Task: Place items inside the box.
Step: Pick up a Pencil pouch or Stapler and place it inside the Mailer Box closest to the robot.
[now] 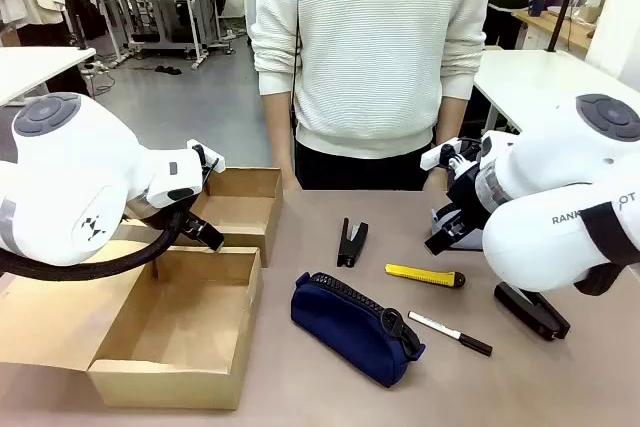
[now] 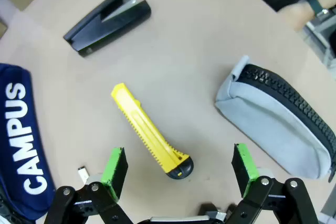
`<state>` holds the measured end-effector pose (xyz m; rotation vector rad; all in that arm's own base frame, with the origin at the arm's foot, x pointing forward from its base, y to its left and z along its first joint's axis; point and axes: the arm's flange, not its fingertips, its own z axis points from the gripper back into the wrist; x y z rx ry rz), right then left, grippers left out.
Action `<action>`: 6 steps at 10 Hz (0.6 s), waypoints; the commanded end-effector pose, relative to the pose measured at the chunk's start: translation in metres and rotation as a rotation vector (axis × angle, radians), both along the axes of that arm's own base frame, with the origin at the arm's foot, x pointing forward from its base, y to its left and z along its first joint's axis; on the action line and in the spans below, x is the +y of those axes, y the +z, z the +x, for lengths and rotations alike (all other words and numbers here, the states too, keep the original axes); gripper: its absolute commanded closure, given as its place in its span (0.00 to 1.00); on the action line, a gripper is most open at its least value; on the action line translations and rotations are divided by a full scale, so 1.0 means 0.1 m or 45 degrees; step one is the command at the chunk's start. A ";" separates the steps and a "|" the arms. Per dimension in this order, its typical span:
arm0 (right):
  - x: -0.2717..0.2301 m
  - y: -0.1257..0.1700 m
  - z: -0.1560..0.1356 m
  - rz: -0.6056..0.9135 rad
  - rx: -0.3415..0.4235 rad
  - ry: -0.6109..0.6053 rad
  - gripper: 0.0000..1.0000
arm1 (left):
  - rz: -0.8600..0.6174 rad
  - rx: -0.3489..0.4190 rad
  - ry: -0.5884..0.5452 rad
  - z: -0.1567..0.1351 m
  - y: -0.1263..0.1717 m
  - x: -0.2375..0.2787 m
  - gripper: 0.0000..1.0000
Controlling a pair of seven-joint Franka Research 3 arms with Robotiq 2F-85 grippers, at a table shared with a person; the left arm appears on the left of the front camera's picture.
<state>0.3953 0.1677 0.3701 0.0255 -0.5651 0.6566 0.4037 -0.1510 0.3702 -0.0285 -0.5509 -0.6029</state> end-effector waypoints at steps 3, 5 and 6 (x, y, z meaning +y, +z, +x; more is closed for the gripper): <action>0.00 0.00 0.00 0.000 0.000 0.000 0.00 | 0.000 0.000 0.000 0.00 0.00 0.00 0.00; 0.00 0.00 0.00 0.000 0.000 0.000 0.00 | 0.000 0.000 0.000 0.00 0.00 0.00 0.00; 0.00 0.00 0.00 0.000 0.000 0.000 0.00 | 0.000 0.000 0.000 0.00 0.00 0.00 0.00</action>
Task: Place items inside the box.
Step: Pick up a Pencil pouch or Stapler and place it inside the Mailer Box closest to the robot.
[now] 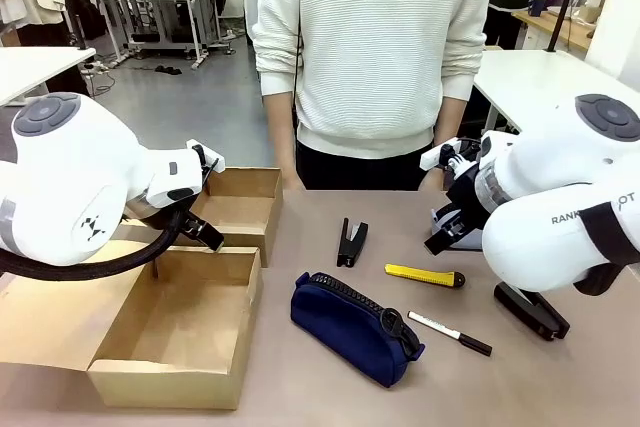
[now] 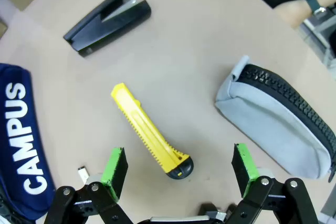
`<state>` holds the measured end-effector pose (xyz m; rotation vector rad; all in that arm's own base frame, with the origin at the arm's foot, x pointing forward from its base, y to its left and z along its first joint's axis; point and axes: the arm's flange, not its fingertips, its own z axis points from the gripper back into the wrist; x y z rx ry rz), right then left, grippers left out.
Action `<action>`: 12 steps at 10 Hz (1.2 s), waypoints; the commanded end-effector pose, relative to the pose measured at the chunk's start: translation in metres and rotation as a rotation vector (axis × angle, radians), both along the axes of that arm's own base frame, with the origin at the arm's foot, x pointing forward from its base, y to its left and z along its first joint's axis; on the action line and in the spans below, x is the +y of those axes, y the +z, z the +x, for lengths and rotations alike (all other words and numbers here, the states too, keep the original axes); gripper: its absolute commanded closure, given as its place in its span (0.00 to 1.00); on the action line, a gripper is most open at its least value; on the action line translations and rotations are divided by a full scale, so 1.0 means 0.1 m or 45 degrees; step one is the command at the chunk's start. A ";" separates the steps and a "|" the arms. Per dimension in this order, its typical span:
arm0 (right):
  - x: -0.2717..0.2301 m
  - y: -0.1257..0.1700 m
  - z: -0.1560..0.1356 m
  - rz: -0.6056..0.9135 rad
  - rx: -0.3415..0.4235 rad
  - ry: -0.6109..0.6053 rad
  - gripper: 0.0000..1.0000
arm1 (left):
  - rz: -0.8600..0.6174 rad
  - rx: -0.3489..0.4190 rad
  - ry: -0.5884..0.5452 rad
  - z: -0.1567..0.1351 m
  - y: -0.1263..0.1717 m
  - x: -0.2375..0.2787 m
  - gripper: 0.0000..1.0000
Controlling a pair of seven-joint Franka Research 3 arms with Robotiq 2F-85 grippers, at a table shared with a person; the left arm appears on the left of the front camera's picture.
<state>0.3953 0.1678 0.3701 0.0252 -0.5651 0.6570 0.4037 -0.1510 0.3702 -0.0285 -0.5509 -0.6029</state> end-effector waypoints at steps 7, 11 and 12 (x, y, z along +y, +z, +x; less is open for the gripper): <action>0.00 0.00 0.00 0.001 0.000 0.000 0.00 | 0.000 0.000 0.000 0.00 0.00 0.00 0.00; 0.00 0.00 0.00 0.000 0.000 0.000 0.00 | 0.000 0.000 0.000 0.00 0.00 0.00 0.00; 0.00 0.18 -0.01 0.084 0.038 0.029 0.00 | -0.037 0.009 0.045 -0.05 0.18 0.03 0.00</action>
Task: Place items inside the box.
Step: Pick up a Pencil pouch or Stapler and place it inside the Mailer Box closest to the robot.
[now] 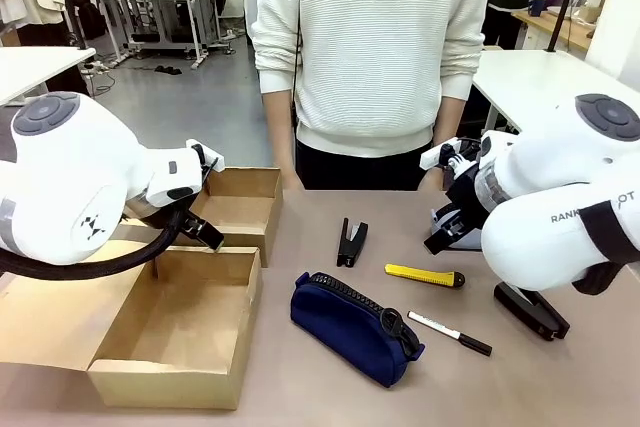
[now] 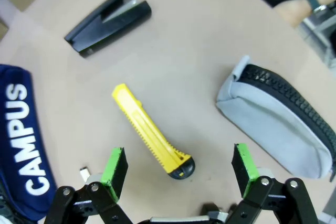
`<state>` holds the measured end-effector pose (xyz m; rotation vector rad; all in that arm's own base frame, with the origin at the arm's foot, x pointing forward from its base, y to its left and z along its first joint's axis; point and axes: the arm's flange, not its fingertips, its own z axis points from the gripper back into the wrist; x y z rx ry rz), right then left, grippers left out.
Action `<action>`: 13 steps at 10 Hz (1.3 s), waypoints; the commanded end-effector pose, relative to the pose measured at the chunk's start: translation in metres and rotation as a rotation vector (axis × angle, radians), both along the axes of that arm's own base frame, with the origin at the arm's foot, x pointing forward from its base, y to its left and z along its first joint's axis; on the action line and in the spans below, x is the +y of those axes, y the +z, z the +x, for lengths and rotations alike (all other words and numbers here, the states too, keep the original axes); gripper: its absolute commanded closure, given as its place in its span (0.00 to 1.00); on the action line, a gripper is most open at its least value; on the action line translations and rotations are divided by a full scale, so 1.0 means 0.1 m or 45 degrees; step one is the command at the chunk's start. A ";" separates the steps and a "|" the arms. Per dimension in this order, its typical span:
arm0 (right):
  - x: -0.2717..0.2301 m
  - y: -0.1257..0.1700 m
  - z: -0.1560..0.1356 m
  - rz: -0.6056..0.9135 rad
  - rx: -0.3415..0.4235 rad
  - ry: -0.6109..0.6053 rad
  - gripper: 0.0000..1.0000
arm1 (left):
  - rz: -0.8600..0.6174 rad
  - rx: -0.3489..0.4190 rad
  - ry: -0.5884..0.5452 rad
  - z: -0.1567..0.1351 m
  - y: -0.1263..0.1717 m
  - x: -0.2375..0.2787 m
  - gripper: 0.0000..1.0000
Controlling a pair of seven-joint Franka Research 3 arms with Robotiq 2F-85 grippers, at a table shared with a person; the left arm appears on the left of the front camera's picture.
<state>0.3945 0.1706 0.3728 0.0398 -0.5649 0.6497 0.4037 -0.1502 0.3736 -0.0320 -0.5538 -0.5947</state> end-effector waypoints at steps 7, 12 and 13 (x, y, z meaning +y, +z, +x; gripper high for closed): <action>-1.91 1.71 -0.74 0.813 0.366 -0.442 0.00 | -0.699 0.307 -0.008 -0.95 1.71 1.48 0.00; -4.05 0.91 -1.30 1.788 0.115 -0.977 0.00 | -1.494 0.175 0.620 -1.25 0.72 3.31 0.00; -4.11 0.75 -1.32 1.790 0.108 -1.026 0.00 | -1.578 0.191 0.712 -1.24 0.55 3.34 0.00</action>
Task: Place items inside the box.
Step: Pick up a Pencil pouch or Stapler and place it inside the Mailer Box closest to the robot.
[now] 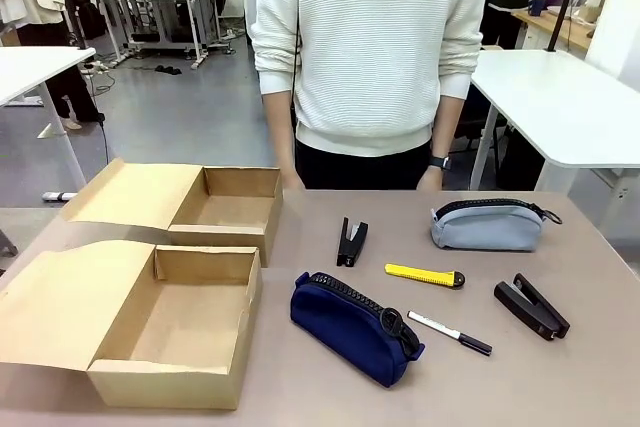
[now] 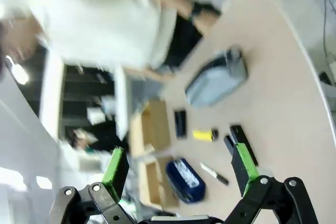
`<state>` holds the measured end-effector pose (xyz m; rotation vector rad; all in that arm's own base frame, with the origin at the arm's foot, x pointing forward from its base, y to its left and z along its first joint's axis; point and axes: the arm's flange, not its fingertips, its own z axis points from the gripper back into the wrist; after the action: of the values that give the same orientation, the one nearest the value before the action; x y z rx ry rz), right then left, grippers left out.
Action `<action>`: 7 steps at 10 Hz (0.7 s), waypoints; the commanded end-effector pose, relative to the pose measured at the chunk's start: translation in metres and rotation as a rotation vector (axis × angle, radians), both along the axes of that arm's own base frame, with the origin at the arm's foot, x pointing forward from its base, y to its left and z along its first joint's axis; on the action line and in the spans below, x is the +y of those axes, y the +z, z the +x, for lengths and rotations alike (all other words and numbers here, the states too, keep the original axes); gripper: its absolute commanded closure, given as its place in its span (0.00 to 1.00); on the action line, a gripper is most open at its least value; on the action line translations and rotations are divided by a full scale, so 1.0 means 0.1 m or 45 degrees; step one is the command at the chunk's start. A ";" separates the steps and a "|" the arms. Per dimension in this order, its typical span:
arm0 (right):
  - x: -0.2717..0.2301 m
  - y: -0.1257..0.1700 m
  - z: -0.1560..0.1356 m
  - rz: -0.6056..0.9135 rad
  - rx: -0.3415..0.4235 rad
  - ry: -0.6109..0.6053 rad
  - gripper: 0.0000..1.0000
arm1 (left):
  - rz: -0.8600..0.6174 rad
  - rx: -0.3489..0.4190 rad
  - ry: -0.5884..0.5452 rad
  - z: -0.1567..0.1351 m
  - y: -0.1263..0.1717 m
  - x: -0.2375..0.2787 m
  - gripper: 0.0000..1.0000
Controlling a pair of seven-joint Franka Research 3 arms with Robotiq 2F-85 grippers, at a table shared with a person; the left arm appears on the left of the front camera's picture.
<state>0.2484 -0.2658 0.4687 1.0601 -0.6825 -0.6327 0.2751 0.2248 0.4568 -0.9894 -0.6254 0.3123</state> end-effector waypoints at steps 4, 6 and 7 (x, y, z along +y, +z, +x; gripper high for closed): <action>0.00 0.00 0.00 0.000 0.000 0.000 0.00 | 0.000 0.000 0.000 0.00 0.00 0.00 0.00; 0.00 0.00 0.00 0.000 0.000 0.000 0.00 | 0.000 0.000 0.000 0.00 0.00 0.00 0.00; 0.04 -0.04 0.03 0.012 0.027 -0.004 0.00 | 0.000 0.000 0.000 0.00 0.00 0.00 0.00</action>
<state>0.2481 -0.2609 0.4673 1.0523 -0.6547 -0.6477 0.2734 0.2231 0.4597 -0.9806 -0.6049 0.3307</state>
